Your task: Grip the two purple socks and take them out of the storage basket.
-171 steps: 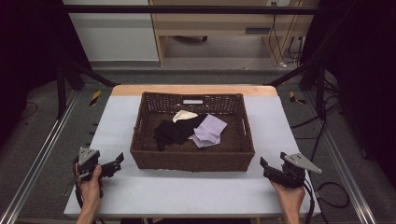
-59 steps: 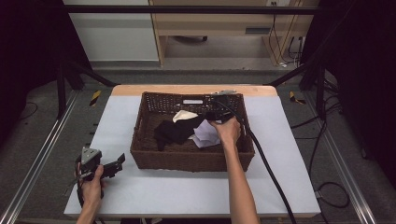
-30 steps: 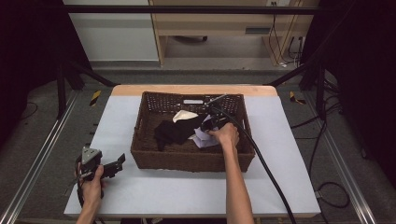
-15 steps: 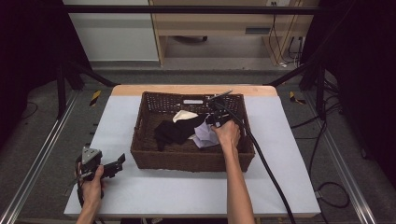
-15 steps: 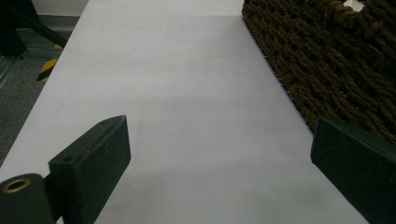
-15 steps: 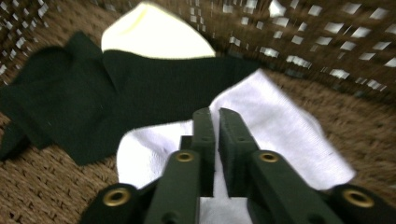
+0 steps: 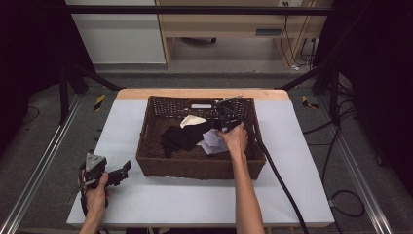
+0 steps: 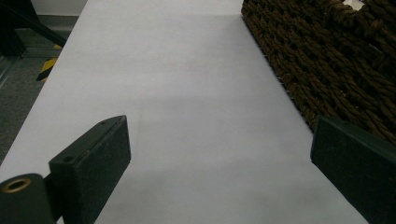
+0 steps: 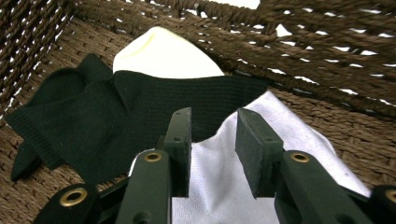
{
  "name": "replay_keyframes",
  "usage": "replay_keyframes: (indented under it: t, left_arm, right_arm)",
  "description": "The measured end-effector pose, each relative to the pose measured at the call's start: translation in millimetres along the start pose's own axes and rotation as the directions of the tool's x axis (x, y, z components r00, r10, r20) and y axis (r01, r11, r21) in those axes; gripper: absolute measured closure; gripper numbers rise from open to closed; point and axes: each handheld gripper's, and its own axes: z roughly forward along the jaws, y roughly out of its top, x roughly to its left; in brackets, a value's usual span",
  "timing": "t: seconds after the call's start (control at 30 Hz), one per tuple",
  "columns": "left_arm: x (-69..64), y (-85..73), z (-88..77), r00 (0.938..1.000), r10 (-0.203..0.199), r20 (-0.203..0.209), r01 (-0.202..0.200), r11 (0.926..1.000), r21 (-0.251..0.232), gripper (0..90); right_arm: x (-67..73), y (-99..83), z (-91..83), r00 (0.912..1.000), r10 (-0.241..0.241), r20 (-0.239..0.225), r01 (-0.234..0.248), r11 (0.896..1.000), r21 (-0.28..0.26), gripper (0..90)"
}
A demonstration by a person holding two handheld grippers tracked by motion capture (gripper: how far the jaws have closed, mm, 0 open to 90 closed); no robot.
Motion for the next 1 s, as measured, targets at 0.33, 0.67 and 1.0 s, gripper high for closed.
replay_keyframes:
  t: [0.33,0.67,1.0]
  left_arm:
    - [0.0,0.0,0.1,1.0,0.0,-0.001,0.0,1.0,0.001,4.8]
    - [0.1,0.0,0.2,1.0,-0.001,-0.001,0.001,1.0,0.001,4.8]
    - [0.8,0.1,0.1,1.0,-0.007,-0.003,0.007,1.0,0.002,4.9]
  right_arm:
    - [-0.5,-2.2,6.2,0.9995,-0.029,0.015,0.029,0.998,0.058,78.9]
    - [-0.4,1.2,-6.8,0.9993,-0.038,0.003,0.038,0.999,0.011,87.9]
    - [3.2,5.3,-67.1,0.9936,-0.109,-0.029,0.101,0.972,-0.212,88.0]
